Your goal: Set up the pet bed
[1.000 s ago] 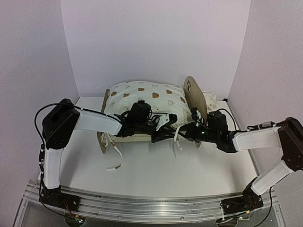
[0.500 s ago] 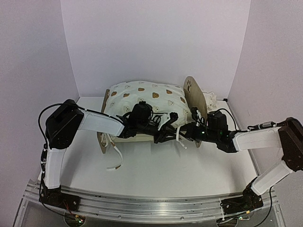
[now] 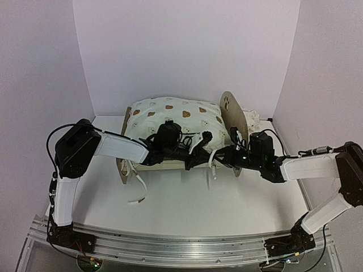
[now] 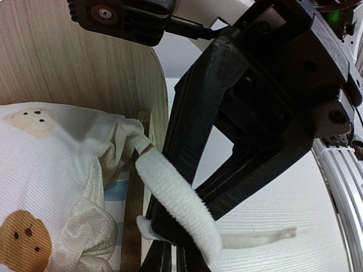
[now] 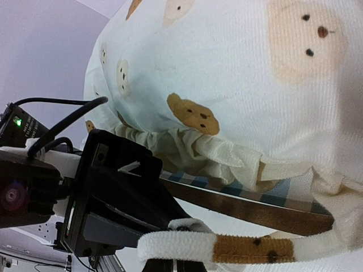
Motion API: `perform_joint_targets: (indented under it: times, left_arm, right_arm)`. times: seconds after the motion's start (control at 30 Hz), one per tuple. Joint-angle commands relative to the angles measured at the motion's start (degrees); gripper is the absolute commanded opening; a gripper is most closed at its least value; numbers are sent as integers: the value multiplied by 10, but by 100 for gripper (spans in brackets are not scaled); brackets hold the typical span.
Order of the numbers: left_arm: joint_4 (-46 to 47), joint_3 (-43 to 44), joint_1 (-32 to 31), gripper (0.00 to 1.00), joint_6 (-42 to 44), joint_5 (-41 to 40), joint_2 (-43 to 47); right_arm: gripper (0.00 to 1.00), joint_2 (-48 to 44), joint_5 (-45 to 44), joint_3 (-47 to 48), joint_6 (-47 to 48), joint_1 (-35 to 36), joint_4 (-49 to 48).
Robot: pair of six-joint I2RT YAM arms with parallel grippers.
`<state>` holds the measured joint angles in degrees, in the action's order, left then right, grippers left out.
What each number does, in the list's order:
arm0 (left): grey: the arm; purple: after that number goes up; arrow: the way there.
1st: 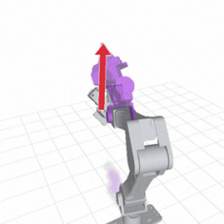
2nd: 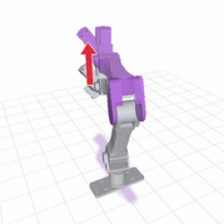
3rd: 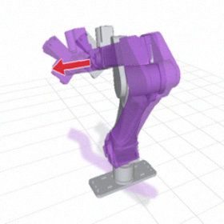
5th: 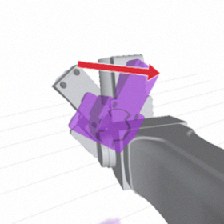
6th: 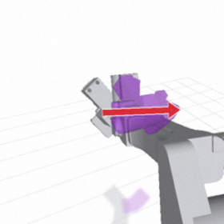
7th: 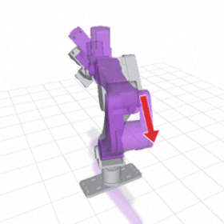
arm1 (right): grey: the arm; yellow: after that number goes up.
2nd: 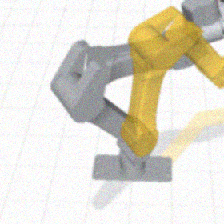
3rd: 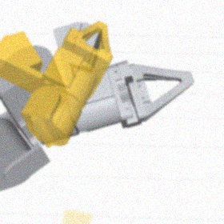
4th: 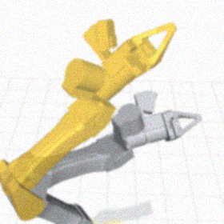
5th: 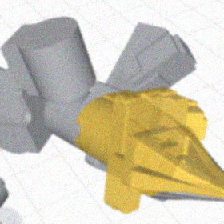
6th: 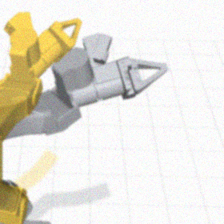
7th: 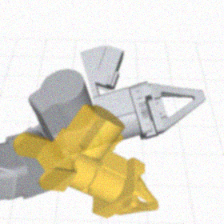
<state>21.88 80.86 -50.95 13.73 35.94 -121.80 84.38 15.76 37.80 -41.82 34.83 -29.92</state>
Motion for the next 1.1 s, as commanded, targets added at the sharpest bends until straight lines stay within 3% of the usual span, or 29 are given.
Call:
perform_joint_targets:
  times: [0.0,0.4,0.57,0.7,0.83,1.07]
  left_arm:
    - [51,8,-4,0,-12,8,-3]
    - [40,-12,-3,1,-3,-22,8]
    - [102,-29,-5,23,20,-57,7]
    - [142,-37,-7,27,30,-69,4]
    - [147,-39,-8,33,25,-29,7]
    - [141,-24,-13,34,3,8,-7]
  right_arm:
    - [0,-20,1,-5,1,-1,-14]
    - [0,-31,3,-4,5,-1,-12]
    - [0,-56,1,-13,10,-1,9]
    - [0,-55,-2,-17,10,-1,15]
    - [0,-49,-4,-8,15,-1,15]
    - [0,-42,1,0,16,-1,14]
